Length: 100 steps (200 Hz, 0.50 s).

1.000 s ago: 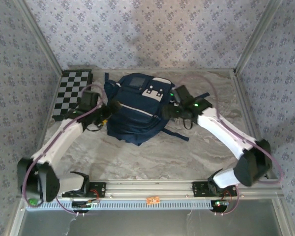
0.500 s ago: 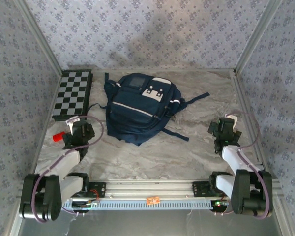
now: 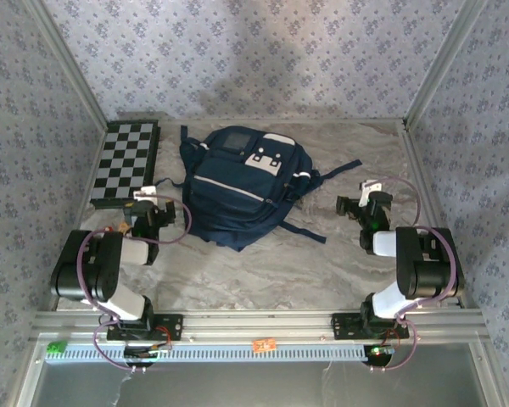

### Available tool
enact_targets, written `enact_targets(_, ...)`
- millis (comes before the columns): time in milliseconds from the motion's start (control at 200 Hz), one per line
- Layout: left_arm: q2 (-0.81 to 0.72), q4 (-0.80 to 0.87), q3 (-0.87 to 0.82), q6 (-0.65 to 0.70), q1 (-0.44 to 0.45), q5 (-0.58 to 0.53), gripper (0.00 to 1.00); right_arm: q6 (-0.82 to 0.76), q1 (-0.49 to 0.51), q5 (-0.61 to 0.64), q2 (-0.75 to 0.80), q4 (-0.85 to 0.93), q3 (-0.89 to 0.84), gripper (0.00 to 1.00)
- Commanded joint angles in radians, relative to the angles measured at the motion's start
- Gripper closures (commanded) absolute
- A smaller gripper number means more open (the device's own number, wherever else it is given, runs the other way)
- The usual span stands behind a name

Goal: Pack the student bag

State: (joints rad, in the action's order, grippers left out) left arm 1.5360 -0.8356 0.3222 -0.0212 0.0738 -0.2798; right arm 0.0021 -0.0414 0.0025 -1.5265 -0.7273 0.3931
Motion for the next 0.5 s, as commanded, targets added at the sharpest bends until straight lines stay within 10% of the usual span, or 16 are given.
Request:
enact_targets(0, 0.001, -0.008, 0.078, -0.031, -0.067, 0.101, 0.0, -0.03, 0.001, -0.003, 0.004, -0.072, 0.003, 0.0)
enact_targets(495, -0.004, -0.003, 0.076, -0.034, -0.074, 0.11, 0.0, -0.03, 0.002, -0.003, 0.001, -0.08, 0.002, 0.0)
